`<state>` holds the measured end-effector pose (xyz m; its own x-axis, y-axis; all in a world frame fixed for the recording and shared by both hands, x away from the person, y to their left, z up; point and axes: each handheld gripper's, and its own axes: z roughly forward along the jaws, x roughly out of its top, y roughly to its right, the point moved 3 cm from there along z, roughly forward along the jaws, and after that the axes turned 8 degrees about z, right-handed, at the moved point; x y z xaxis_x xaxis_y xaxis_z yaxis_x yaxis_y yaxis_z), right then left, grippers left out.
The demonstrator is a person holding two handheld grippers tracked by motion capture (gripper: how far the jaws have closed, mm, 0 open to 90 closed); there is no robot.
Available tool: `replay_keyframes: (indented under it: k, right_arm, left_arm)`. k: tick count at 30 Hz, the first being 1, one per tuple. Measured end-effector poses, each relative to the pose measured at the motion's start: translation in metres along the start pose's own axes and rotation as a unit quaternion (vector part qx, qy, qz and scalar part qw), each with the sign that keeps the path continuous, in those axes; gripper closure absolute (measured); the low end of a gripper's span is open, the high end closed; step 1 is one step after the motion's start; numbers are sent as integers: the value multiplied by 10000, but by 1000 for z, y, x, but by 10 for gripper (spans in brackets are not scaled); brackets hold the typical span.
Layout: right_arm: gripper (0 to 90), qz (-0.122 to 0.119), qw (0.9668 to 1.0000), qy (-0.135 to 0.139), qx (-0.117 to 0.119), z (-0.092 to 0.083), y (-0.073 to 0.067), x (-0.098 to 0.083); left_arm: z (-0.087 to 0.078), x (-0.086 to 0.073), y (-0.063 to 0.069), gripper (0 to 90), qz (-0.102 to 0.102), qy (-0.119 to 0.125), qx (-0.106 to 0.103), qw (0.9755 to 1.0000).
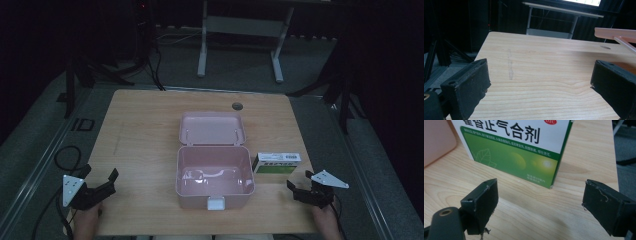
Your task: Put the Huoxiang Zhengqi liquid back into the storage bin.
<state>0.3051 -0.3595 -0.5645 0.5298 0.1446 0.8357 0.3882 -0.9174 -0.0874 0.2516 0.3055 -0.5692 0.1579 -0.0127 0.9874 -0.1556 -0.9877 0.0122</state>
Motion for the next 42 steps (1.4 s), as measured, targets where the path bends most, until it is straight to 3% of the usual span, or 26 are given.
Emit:
replay_keyframes:
  k: [1, 6, 7, 8, 10, 11, 13, 14, 15, 17, 18, 19, 20, 21, 23, 26, 32, 34, 35, 36, 37, 38, 39, 40, 41, 42]
  right_arm:
    - [129, -20, 9998, -220, -17, 0, 1, 2]
    - [129, 1, 9981, -618, -71, -1, 2, 5]
    - [129, 56, 9962, -865, -71, -2, 2, 7]
    - [129, 56, 9962, -865, -71, -2, 2, 7]
    - [128, -83, 9916, -1277, -189, -3, 3, 8]
    - [128, -83, 9916, -1277, -189, -3, 3, 8]
    - [128, -184, 9855, -1682, -155, -5, 4, 10]
    - [128, -184, 9855, -1682, -155, -5, 4, 10]
    - [129, -237, 9822, -1860, -86, -5, 5, 11]
    - [132, -414, 9728, -2279, 72, -6, 3, 12]
    - [132, -414, 9728, -2279, 72, -6, 3, 12]
    - [132, -473, 9706, -2355, 128, -6, 3, 12]
    - [132, -547, 9642, -2585, 240, -6, 2, 12]
    - [132, -547, 9642, -2585, 240, -6, 2, 12]
    - [132, -741, 9595, -2690, 399, -6, -1, 12]
    - [132, -1069, 9474, -2965, 550, -6, -4, 11]
    - [137, -1664, 9186, -3498, 781, -8, -8, 13]
    - [139, -1877, 9065, -3665, 926, -9, -9, 15]
    - [141, -2054, 8932, -3861, 1050, -10, -9, 16]
    - [141, -2054, 8932, -3861, 1050, -10, -9, 16]
    - [143, -2230, 8763, -4097, 1206, -12, -10, 16]
    - [143, -2357, 8672, -4190, 1303, -12, -11, 17]
    - [143, -2357, 8672, -4190, 1303, -12, -11, 17]
    - [143, -2452, 8597, -4266, 1369, -12, -12, 17]
    - [143, -2582, 8483, -4380, 1477, -13, -13, 17]
    - [143, -2705, 8406, -4426, 1558, -13, -15, 17]
  left_arm:
    - [0, 0, 0, 22, 2, 2, -2, 10000]
    - [0, 0, 0, 22, -4, 2, -8, 10000]
    - [0, 0, 0, 22, -11, 1, -8, 10000]
    - [0, 0, 0, 22, -11, 1, -8, 10000]
    - [0, 0, 0, 22, -11, 2, -14, 10000]
    - [0, 0, 0, 22, -11, 2, -14, 10000]
    - [0, 0, -1, 22, -17, 2, -16, 10000]
    - [0, 0, -1, 22, -17, 1, -20, 10000]
    - [0, 0, -1, 22, -19, -1, -19, 10000]
    - [0, 0, -1, 22, -22, -4, -20, 10000]
    - [0, 0, -1, 22, -25, -2, -19, 10000]
    - [0, 0, -1, 22, -30, -2, -19, 10000]
    - [0, 0, -1, 22, -31, -2, -20, 10000]
    - [0, 0, -1, 22, -31, -4, -20, 10000]
    - [0, 0, -1, 22, -29, -11, -25, 10000]
    - [0, 0, -1, 22, -33, -13, -24, 10000]
    - [0, 0, -1, 22, -38, -15, -28, 10000]
    - [0, 0, -1, 22, -42, -16, -27, 10000]
    - [0, 0, -1, 22, -44, -16, -26, 10000]
    - [0, 0, -1, 22, -43, -15, -25, 10000]
    - [0, 0, -1, 22, -41, -18, -26, 10000]
    - [0, 0, -1, 22, -42, -16, -24, 10000]
    - [0, 0, -1, 22, -43, -16, -24, 10000]
    - [0, 0, -1, 22, -42, -18, -28, 10000]
    - [0, 0, -1, 22, -43, -19, -27, 10000]
    - [0, 0, -1, 22, -41, -20, -28, 10000]
